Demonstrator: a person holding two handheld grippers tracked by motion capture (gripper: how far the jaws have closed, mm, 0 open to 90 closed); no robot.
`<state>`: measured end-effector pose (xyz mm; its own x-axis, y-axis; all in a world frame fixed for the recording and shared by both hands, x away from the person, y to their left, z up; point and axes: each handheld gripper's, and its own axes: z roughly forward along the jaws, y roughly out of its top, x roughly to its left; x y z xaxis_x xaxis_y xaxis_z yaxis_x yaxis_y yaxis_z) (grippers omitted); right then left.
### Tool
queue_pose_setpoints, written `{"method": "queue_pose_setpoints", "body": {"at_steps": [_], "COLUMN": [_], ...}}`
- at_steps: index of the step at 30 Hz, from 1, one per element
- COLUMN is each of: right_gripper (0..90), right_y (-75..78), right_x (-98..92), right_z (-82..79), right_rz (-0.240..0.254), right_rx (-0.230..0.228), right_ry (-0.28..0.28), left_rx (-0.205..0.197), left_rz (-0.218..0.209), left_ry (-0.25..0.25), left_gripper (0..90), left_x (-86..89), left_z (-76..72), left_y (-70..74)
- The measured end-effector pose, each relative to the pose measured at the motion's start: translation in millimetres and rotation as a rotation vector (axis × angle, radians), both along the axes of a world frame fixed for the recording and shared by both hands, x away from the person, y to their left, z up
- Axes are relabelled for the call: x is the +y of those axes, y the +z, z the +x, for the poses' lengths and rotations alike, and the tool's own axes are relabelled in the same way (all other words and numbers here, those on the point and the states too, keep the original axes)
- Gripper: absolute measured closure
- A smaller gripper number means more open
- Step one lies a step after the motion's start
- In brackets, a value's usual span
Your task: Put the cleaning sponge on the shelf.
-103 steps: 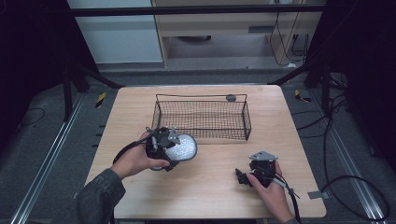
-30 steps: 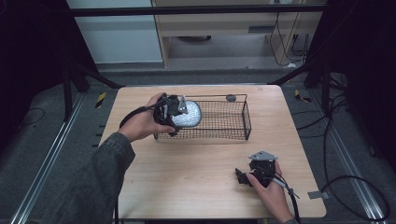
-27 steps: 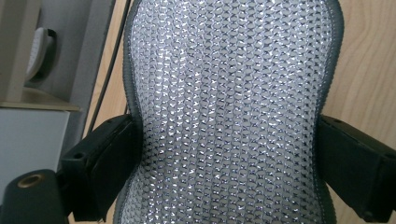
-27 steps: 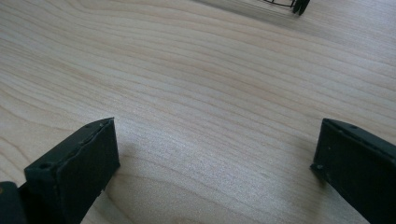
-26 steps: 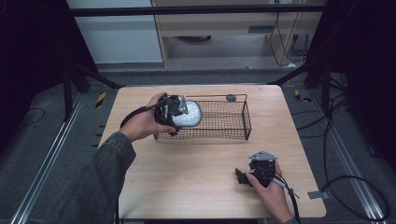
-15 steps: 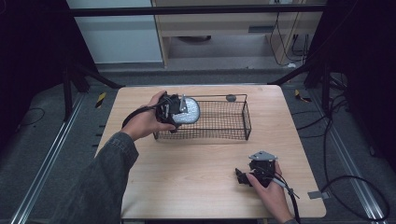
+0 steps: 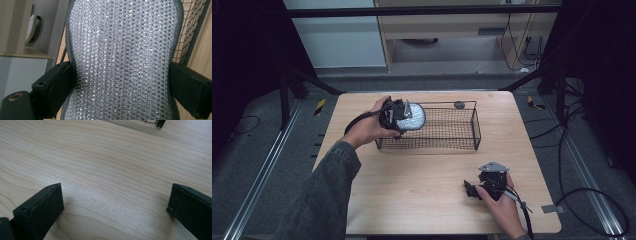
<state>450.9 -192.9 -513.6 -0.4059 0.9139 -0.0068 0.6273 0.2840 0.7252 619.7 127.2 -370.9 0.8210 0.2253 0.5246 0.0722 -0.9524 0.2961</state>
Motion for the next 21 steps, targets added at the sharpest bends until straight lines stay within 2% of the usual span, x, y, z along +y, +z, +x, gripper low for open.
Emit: {"method": "queue_pose_setpoints", "body": {"at_steps": [10, 13, 21], "right_gripper": [0.3, 0.4, 0.3], "right_y": [0.2, 0.2, 0.2], "right_x": [0.0, 0.1, 0.1], "right_z": [-0.3, -0.3, -0.3], "right_rz": [0.0, 0.0, 0.002], "right_rx": [0.004, 0.004, 0.004], "right_ry": [-0.001, -0.001, -0.002], "left_rx": [-0.006, 0.004, 0.014], "left_rz": [0.01, 0.023, 0.012], "left_ry": [0.002, 0.012, 0.01], "left_gripper": [8.2, 8.1, 8.1], "left_x": [-0.2, -0.5, -4.5], "left_z": [4.0, 6.5, 11.0], "left_y": [-3.8, -6.4, -10.9]}}
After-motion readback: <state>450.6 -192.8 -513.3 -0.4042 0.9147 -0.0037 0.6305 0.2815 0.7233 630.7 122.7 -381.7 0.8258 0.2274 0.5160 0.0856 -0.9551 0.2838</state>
